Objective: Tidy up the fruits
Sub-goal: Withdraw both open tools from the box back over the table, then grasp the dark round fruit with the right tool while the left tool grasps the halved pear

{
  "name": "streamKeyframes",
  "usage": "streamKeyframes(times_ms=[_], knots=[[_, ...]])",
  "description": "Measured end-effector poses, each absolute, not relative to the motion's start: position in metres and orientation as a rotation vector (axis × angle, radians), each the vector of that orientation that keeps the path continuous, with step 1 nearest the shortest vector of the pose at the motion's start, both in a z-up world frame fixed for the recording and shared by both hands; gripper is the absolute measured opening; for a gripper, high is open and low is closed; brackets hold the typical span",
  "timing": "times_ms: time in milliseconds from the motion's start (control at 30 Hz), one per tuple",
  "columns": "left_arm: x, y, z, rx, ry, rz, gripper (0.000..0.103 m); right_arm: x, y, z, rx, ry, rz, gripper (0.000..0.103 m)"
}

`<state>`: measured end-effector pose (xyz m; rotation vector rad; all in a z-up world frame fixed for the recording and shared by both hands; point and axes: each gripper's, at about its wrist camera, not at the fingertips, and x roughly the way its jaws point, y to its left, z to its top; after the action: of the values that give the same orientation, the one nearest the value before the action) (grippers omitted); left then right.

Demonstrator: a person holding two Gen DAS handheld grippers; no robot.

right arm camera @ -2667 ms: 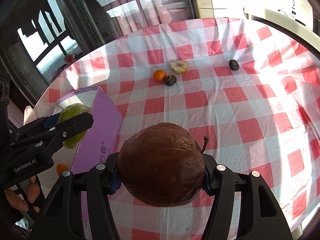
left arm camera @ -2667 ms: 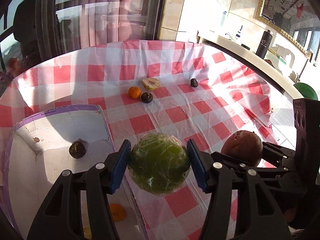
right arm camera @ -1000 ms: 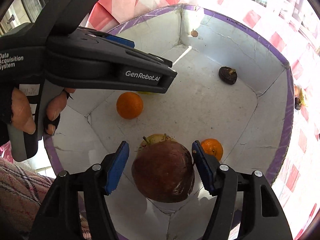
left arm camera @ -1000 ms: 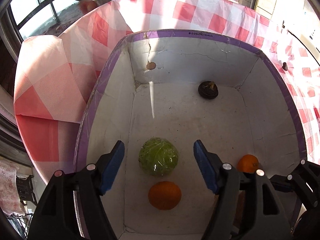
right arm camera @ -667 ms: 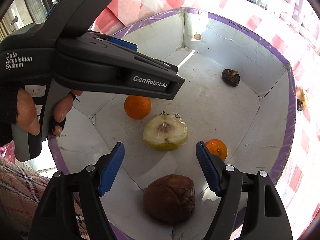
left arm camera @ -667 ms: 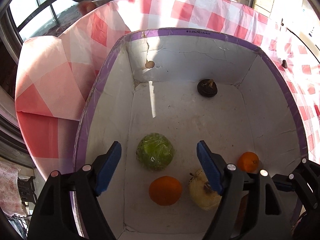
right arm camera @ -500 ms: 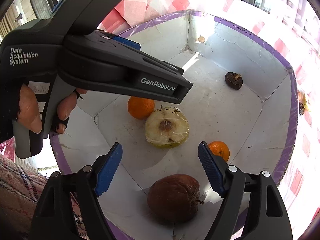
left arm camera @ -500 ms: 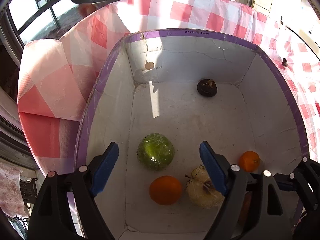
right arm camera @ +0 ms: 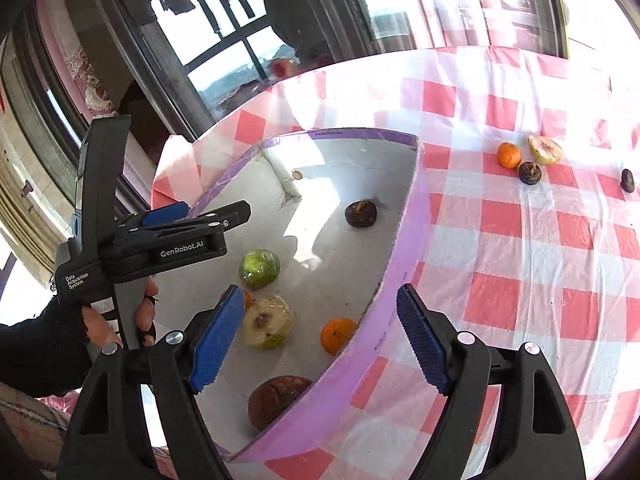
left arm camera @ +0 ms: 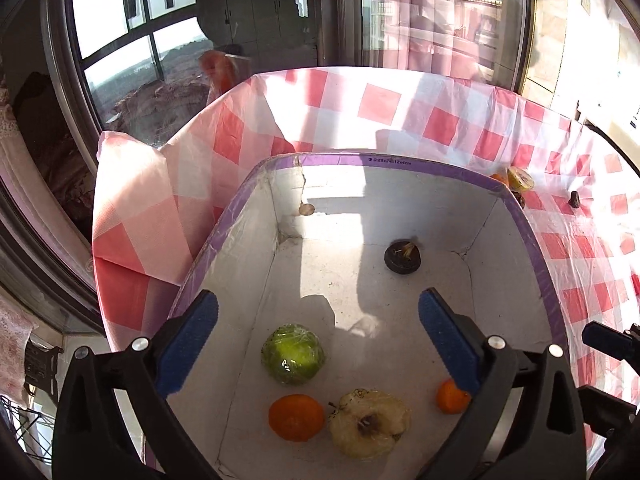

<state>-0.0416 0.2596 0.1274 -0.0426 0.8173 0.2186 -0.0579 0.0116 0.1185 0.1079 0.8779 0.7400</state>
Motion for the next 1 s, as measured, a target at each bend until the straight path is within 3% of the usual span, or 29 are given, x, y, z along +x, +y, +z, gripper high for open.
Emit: streamKeyframes(times_ms=[333, 633, 1000], knots=[[0.0, 0.109, 0.17, 0.013, 0.736, -0.084, 0.101, -0.005, -0.116, 0.064, 0.117, 1.053, 0.4, 0.076], [0.035, -0.019, 0.093, 0.094, 0.983, -0.234, 0.101, 0.063, -0.2, 0.027, 0.067, 1.08, 0.237, 0.076], [0.081, -0.036, 0.034, 0.062, 1.105, -0.072, 0.101, 0.21, -0.236, 0.01, 0.056, 0.93, 0.18, 0.076]])
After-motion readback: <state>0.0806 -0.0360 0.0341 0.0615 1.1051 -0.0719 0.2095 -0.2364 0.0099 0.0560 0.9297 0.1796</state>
